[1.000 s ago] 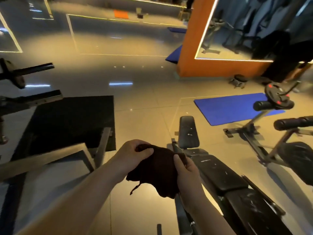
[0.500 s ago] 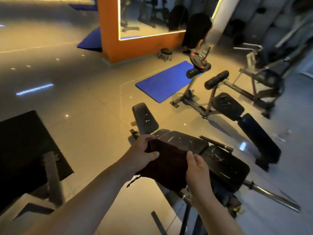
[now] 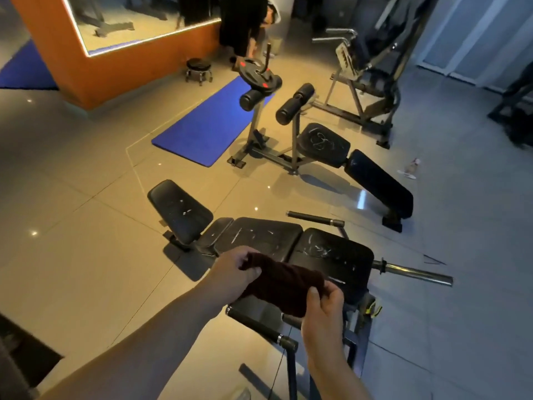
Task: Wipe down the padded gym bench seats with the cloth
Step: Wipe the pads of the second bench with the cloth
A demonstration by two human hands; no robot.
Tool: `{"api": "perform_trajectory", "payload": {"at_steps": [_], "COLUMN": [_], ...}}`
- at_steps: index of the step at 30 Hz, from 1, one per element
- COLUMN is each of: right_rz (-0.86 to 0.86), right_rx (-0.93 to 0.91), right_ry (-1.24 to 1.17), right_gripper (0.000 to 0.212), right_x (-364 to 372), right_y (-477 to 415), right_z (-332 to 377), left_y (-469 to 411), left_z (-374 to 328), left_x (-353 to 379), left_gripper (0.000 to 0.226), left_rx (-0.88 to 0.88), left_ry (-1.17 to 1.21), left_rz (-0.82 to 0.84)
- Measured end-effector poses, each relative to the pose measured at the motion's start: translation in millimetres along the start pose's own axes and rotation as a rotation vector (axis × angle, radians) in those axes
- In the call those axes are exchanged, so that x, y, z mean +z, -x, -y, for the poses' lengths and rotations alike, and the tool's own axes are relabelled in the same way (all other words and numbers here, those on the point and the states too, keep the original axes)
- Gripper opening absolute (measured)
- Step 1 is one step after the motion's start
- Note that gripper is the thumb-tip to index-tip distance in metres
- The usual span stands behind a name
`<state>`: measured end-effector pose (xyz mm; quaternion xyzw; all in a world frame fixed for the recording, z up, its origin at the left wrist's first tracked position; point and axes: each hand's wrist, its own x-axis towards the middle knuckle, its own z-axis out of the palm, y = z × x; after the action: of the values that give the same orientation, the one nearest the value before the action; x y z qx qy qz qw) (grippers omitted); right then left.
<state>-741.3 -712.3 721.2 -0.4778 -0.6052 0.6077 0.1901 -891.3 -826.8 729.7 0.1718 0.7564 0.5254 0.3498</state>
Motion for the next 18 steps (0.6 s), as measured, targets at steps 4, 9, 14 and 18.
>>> {"api": "perform_trajectory", "payload": {"at_steps": [4, 9, 14, 18], "right_rz": [-0.109, -0.04, -0.07, -0.184], "right_rx": [0.001, -0.022, 0.035, 0.118], "right_ry": [-0.004, 0.191, 0.305, 0.32], "right_gripper": [0.04, 0.022, 0.041, 0.049], "right_x": [-14.4, -37.1, -50.5, -48.9], "right_y": [-33.4, -71.0, -99.7, -121.3], "right_z": [-8.3, -19.0, -25.9, -38.9], "left_y": [-38.4, -80.2, -126.7, -165.7], "left_z": [-4.5, -13.4, -12.3, -0.8], "left_x": [26.5, 66.3, 103.5, 128.0], "left_gripper": [0.013, 0.028, 0.039, 0.042], "left_rx": [-0.026, 0.015, 0.008, -0.002], "left_ry": [-0.086, -0.093, -0.07, -0.085], "left_rz": [0.071, 0.14, 0.214, 0.296]}}
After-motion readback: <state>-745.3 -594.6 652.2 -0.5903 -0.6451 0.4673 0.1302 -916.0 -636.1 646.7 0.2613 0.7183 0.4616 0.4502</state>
